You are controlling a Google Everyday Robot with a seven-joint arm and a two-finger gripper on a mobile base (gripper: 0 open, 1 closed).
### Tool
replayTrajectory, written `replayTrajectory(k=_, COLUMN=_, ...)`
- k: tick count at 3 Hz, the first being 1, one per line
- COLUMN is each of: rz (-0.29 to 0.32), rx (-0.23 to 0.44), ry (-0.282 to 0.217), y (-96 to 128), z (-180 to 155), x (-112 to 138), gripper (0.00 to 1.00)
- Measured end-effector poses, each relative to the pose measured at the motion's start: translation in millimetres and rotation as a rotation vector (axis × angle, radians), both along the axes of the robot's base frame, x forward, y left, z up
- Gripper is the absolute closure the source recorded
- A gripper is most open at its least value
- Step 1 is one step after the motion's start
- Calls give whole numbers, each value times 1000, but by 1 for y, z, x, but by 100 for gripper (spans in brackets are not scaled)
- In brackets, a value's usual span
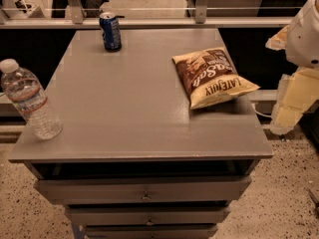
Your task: Move brown chip bag near pepsi can
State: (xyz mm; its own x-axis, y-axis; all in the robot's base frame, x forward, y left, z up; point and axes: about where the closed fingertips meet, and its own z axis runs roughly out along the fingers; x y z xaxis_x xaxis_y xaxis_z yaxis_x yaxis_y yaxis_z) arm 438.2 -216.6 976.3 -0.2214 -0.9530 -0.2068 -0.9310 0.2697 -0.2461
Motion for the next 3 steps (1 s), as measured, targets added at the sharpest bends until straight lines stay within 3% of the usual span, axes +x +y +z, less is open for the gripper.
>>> replayTrajectory(k=2, rz=-8, rx=33, ry=-16, y=0, z=-5, x=14, gripper=0)
replayTrajectory(k=3, rz=-15, rx=88, ry=-40, y=8, z=-20, x=46, gripper=0)
